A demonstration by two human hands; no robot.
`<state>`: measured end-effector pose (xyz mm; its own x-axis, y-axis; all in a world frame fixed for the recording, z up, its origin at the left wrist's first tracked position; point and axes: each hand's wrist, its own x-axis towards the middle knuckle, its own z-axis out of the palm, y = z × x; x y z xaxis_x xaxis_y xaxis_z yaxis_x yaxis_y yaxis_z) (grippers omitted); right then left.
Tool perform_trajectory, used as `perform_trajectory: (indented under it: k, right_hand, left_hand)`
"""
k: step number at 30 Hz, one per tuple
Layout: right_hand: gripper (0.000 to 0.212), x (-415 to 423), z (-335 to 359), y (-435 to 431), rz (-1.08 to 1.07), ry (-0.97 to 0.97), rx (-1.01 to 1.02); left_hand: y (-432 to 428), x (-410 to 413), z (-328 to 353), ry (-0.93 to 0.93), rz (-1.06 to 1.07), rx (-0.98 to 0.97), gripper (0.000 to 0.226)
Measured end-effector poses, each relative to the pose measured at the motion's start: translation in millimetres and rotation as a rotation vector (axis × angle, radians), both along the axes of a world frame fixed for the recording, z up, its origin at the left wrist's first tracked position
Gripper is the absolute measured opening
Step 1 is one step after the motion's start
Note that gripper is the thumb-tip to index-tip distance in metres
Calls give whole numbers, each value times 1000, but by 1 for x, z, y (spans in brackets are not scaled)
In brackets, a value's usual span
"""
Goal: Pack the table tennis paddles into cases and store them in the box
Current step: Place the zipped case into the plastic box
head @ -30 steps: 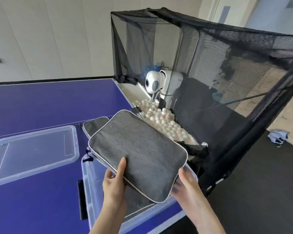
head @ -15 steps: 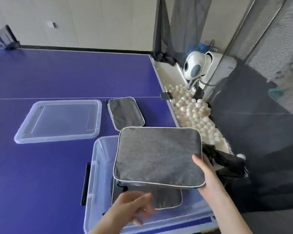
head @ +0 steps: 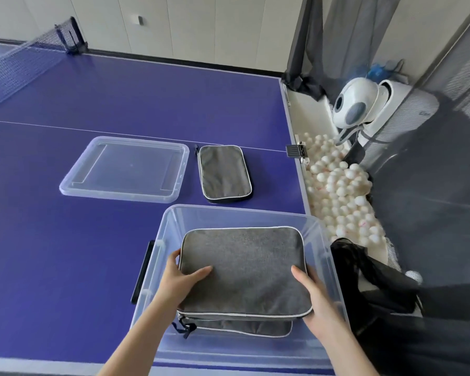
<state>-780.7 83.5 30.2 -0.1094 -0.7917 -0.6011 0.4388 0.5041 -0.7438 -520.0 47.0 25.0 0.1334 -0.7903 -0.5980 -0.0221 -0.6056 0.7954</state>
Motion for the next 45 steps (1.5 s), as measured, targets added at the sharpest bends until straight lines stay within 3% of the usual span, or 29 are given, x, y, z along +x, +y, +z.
perform_trajectory:
  k: [2, 6, 10, 14, 20, 28, 31, 37, 42, 45]
  right_hand:
    - [62, -3, -8, -2, 11, 38, 24]
    - [34, -9, -25, -8, 88, 214, 46]
    - [26, -8, -40, -6, 177, 384, 73]
    - [19, -10, -57, -4, 247, 544, 129]
    - [17, -11, -63, -4, 300, 652, 168]
    - [38, -5, -60, -5, 380, 918, 124]
    - [46, -2, -65, -2, 409, 1082, 31]
    - [57, 26, -52, -19, 354, 1417, -425]
    - [56, 83, -19, -61, 494, 1372, -708]
    - [62, 131, -6, -80, 617, 1280, -770]
  left_hand:
    - [-3, -1, -6, 10, -17, 1, 84]
    - [-6, 4, -27, -69, -64, 29, 91]
    - [-3, 7, -45, -179, -109, 49, 104]
    - [0, 3, -50, -275, -158, 24, 95]
    - [-2, -1, -56, -434, -268, 13, 94]
    - [-2, -1, -58, -477, -318, 55, 95]
    - [2, -4, -54, -582, -378, 13, 94]
    - [-1, -7, -25, -969, -629, -376, 81]
    - [-6, 27, 11, -1299, -612, -662, 73]
    - [4, 69, 30, -1357, -538, -529, 67]
